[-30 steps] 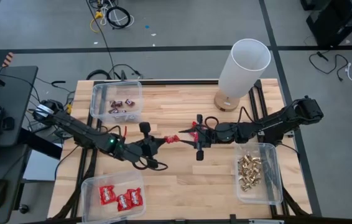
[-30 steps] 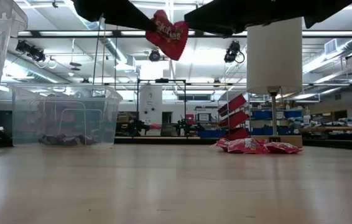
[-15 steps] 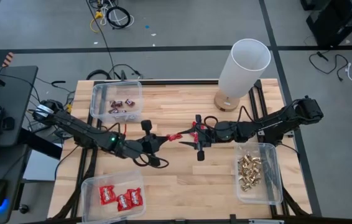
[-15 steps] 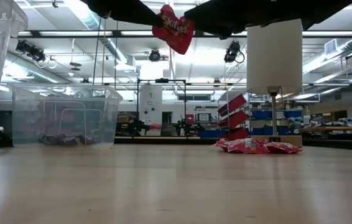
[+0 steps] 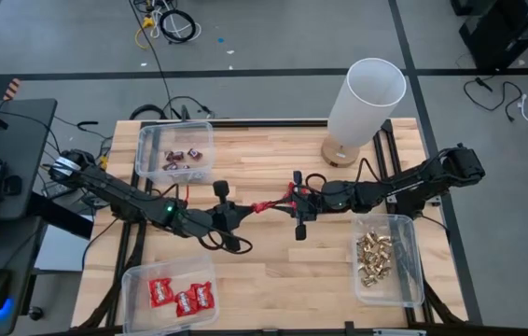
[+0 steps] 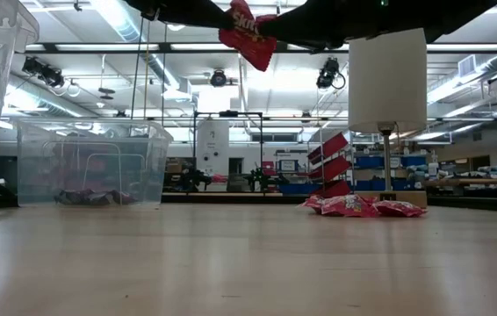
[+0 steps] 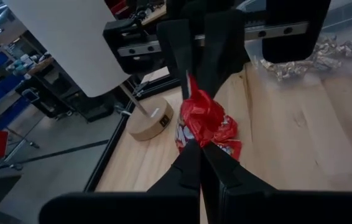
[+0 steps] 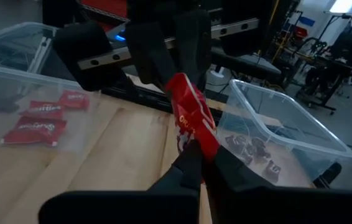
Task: Sort candy
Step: Put the red chocolate into the bottom left transparent bin
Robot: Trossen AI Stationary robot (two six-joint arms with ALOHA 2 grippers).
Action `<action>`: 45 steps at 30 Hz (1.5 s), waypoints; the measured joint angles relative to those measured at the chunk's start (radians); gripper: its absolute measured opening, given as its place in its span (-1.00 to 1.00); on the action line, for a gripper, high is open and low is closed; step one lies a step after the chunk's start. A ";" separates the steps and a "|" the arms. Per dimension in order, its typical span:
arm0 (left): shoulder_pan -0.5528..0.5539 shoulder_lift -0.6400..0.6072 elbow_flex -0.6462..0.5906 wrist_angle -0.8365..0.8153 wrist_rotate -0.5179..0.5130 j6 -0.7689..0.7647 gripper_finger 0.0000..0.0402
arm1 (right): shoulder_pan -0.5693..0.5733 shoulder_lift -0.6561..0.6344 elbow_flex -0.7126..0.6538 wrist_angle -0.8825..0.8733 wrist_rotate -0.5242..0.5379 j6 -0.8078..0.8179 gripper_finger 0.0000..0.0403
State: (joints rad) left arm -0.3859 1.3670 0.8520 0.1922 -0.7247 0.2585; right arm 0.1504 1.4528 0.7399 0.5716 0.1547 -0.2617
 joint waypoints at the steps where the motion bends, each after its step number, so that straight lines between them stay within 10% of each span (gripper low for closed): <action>1: 0.000 0.000 0.000 0.000 -0.006 0.000 -1.00 | 0.003 0.000 0.000 0.001 0.001 -0.002 -0.96; 23: -0.055 0.000 -0.052 0.109 -0.353 -0.083 -1.00 | 0.056 0.001 0.000 0.075 0.234 -0.032 -1.00; 32: -0.130 -0.077 -0.045 0.099 -0.413 -0.029 -1.00 | 0.071 0.001 0.000 -0.080 0.636 -0.012 -1.00; 38: -0.232 -0.206 0.013 -0.031 -0.347 -0.094 -1.00 | 0.044 -0.018 0.000 -0.164 0.606 0.101 -1.00; 45: -0.275 -0.275 0.186 -0.447 0.025 -0.478 -1.00 | -0.026 -0.100 0.000 -0.232 0.383 0.185 -1.00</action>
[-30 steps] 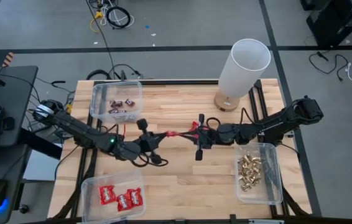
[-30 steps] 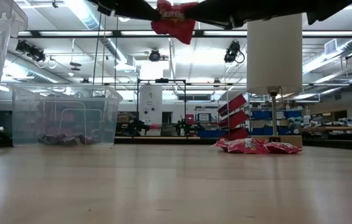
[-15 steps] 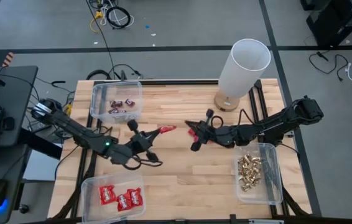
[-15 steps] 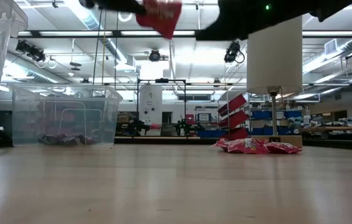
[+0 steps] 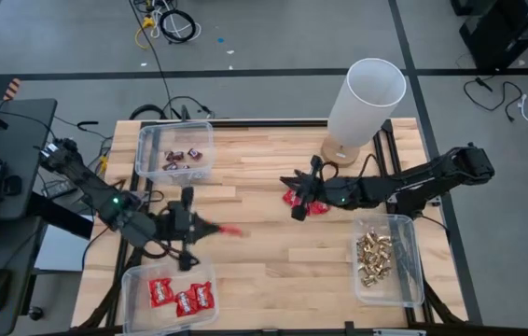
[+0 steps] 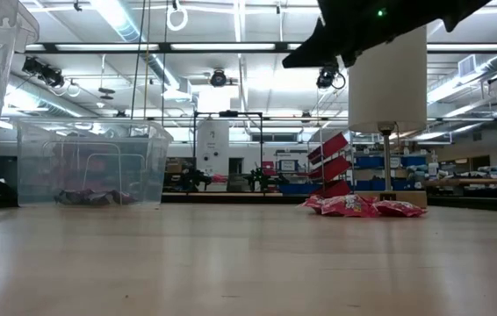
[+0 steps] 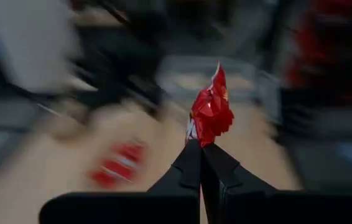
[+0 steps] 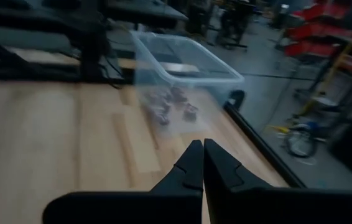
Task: Sort candy
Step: Put the red chocolate into the bottom left transparent bin
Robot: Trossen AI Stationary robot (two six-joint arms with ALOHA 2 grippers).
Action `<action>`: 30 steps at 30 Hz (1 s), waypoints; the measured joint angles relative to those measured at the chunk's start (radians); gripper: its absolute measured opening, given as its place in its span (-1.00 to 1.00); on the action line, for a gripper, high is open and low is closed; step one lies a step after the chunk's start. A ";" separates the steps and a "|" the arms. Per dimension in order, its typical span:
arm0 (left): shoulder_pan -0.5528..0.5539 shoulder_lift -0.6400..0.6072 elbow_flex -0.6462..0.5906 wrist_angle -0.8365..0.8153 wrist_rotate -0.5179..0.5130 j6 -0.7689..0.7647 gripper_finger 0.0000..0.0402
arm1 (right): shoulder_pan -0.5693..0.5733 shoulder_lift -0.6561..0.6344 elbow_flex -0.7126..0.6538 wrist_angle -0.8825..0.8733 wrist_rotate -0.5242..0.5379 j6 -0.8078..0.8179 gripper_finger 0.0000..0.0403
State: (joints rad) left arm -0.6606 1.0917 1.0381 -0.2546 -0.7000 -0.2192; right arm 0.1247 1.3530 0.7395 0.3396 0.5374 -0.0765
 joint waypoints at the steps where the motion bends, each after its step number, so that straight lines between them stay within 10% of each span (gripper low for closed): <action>1: -0.002 0.000 0.025 -0.067 0.084 -0.046 -1.00 | -0.008 -0.012 0.000 -0.003 -0.027 0.005 -1.00; 9: -0.060 0.003 0.136 -0.374 0.652 -0.409 -1.00 | -0.036 -0.031 0.000 -0.021 -0.119 0.017 -1.00; 19: -0.108 0.057 0.142 -0.641 0.700 -0.943 -1.00 | -0.036 -0.030 0.000 -0.059 -0.122 0.058 -1.00; 30: -0.098 0.233 0.142 -0.649 0.858 -0.968 -1.00 | -0.036 -0.030 0.000 -0.058 -0.123 0.058 -1.00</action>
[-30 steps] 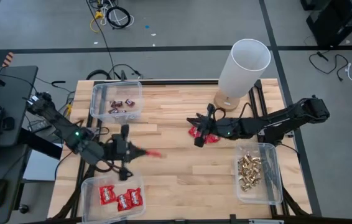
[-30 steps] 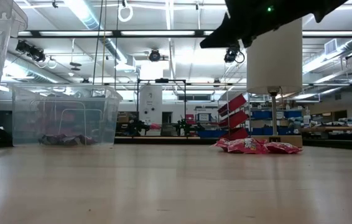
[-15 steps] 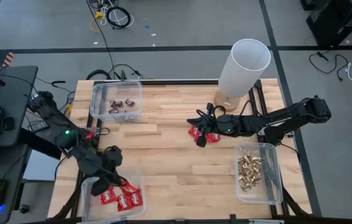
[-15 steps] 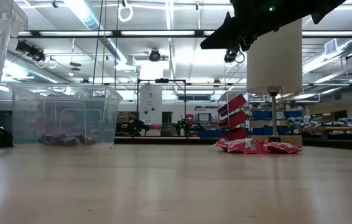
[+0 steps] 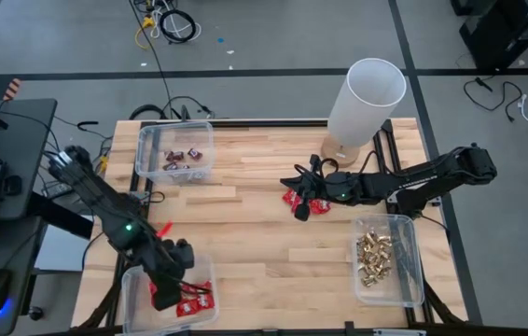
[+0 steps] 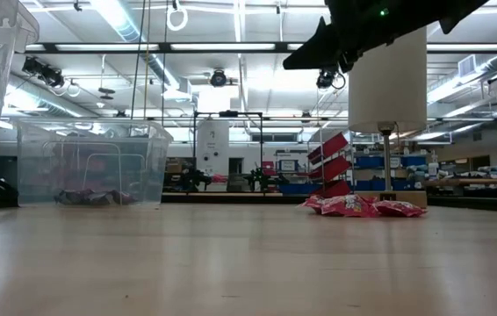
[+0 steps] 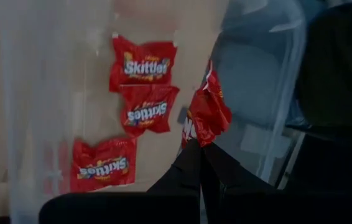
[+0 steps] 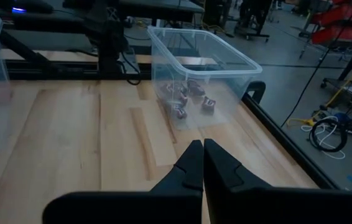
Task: Sort candy
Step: Put the red chocolate into the bottom left transparent bin
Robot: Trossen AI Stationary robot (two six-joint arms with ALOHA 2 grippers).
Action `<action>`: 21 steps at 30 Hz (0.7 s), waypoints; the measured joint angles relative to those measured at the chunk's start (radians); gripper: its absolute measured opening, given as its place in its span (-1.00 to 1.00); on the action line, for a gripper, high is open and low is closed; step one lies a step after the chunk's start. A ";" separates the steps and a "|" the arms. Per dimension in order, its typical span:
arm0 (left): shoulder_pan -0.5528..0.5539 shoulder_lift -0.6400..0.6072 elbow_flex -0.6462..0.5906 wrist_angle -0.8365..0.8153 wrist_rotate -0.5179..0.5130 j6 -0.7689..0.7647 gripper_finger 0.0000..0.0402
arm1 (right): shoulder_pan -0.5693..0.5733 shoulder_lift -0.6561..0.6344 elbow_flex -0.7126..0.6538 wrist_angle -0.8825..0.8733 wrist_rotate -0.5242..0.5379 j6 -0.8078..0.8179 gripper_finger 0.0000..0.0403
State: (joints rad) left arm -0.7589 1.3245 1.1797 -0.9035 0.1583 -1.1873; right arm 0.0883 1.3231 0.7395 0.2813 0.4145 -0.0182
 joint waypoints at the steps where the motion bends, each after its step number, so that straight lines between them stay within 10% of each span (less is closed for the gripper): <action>1: 0.001 0.012 0.000 0.001 0.013 0.000 -1.00 | 0.000 0.000 0.000 0.000 0.000 0.000 -1.00; 21: 0.001 0.072 0.000 -0.003 0.005 -0.001 -0.86 | 0.000 0.000 0.000 0.002 0.000 0.002 -1.00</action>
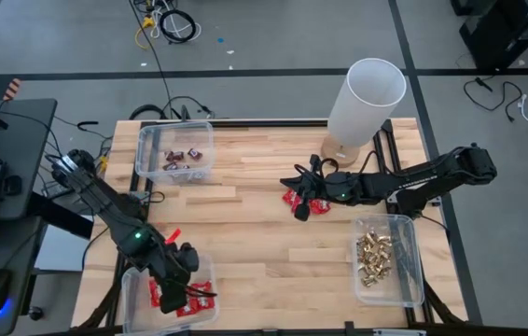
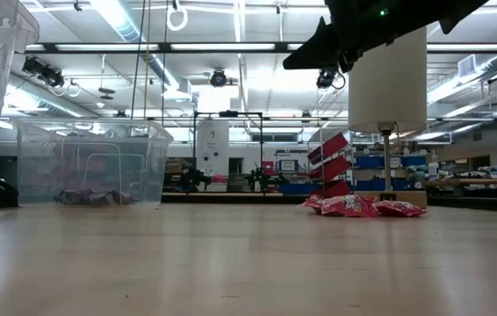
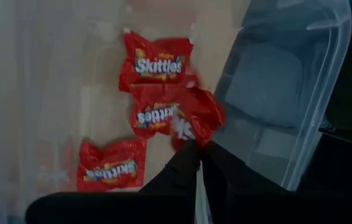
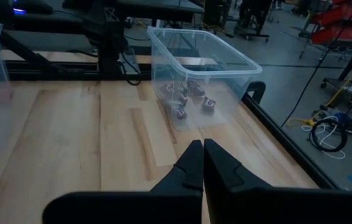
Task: Sort candy
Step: Put the red chocolate into the bottom left transparent bin
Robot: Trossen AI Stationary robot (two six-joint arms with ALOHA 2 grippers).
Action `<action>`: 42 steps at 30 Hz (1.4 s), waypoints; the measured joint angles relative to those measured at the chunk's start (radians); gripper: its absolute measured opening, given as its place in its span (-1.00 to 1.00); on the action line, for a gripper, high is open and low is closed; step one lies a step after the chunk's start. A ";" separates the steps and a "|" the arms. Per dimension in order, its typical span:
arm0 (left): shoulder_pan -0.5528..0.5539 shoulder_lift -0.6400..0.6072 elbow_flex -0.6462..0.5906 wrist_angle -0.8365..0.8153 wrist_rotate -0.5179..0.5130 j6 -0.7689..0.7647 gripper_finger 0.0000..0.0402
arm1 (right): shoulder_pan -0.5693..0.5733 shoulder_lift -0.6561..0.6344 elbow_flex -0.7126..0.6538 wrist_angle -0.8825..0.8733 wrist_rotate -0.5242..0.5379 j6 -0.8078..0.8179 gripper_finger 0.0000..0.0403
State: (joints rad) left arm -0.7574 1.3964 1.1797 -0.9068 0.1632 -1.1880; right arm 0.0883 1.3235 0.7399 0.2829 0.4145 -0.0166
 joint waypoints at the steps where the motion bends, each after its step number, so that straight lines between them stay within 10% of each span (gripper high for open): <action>1: 0.000 0.000 0.000 0.000 -0.013 0.003 -0.85 | 0.000 0.000 0.000 0.000 0.000 0.001 -1.00; 16: 0.000 0.000 0.000 -0.013 -0.062 0.014 -0.59 | 0.001 0.000 0.000 0.000 0.000 0.018 -1.00; 28: 0.039 -0.002 0.071 0.073 -0.132 0.301 -0.62 | -0.049 0.000 0.007 -0.198 0.001 0.157 -1.00; 42: 0.052 -0.002 0.202 -0.117 -0.902 0.874 -0.63 | -0.030 0.000 0.061 -0.593 -0.085 0.147 -0.93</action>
State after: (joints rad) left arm -0.7052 1.3941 1.3819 -1.0237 -0.7391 -0.3135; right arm 0.0583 1.3239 0.8009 -0.3106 0.3298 0.1309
